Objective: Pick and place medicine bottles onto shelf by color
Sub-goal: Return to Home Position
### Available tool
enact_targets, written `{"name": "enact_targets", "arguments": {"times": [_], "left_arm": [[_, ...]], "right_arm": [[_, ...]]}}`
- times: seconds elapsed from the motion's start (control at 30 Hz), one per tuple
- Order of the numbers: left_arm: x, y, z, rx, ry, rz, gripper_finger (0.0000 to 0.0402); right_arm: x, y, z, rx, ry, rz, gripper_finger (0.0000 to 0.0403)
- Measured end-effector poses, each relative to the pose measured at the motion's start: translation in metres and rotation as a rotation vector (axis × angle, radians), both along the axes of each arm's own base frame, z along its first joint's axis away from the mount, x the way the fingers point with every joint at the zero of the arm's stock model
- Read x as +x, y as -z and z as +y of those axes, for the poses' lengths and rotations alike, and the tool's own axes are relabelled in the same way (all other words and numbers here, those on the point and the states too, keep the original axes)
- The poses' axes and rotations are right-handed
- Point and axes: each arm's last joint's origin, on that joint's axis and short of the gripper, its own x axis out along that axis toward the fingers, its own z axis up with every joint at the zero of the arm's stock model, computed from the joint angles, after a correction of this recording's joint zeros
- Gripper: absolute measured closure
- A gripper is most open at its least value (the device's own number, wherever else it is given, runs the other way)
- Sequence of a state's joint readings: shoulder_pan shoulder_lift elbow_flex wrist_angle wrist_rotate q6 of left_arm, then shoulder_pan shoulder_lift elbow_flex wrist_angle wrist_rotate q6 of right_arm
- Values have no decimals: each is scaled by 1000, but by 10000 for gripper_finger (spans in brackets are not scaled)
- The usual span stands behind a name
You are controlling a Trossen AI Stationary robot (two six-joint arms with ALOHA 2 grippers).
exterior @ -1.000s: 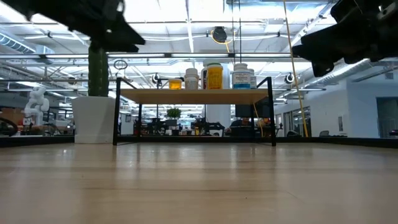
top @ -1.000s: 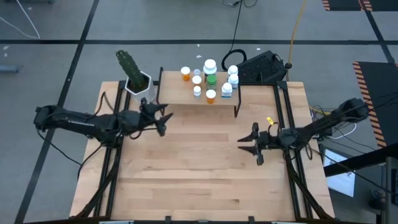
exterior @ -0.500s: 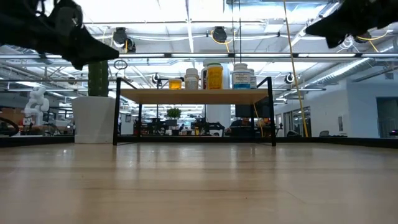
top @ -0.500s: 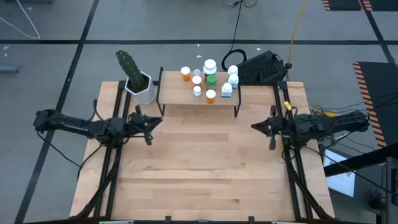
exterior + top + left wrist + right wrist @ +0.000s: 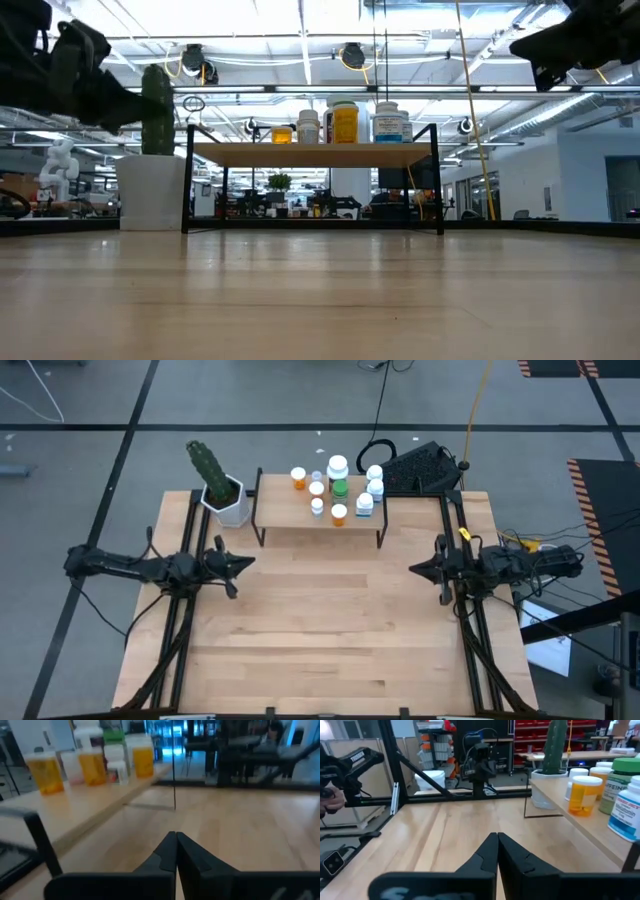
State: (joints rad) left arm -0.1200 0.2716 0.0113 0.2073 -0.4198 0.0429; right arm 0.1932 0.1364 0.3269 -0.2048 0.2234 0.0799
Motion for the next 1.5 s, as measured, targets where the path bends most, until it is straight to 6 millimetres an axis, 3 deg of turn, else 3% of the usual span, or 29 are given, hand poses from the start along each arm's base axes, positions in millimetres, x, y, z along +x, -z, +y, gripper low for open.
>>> {"name": "enact_targets", "arguments": {"times": [0.27,0.53,0.67,0.77,1.1,1.4,1.5], "left_arm": [[-10,0,1,-18,5,-2,389],[-10,-1,-1,-15,71,1,388],[-10,0,-1,-13,89,11,394],[-9,1,-1,4,91,5,397],[-9,2,-1,18,109,16,394],[-8,4,-2,45,236,47,382],[-7,5,-2,145,236,74,381]], "right_arm": [[-9,17,-2,1,6,-35,402],[-3,38,0,42,-1,23,403],[5,53,1,36,-11,-40,403],[7,48,1,44,-9,-154,403],[10,45,-14,-90,190,-170,403],[13,56,-18,63,172,-67,403],[14,57,-18,72,171,-56,403]]}}
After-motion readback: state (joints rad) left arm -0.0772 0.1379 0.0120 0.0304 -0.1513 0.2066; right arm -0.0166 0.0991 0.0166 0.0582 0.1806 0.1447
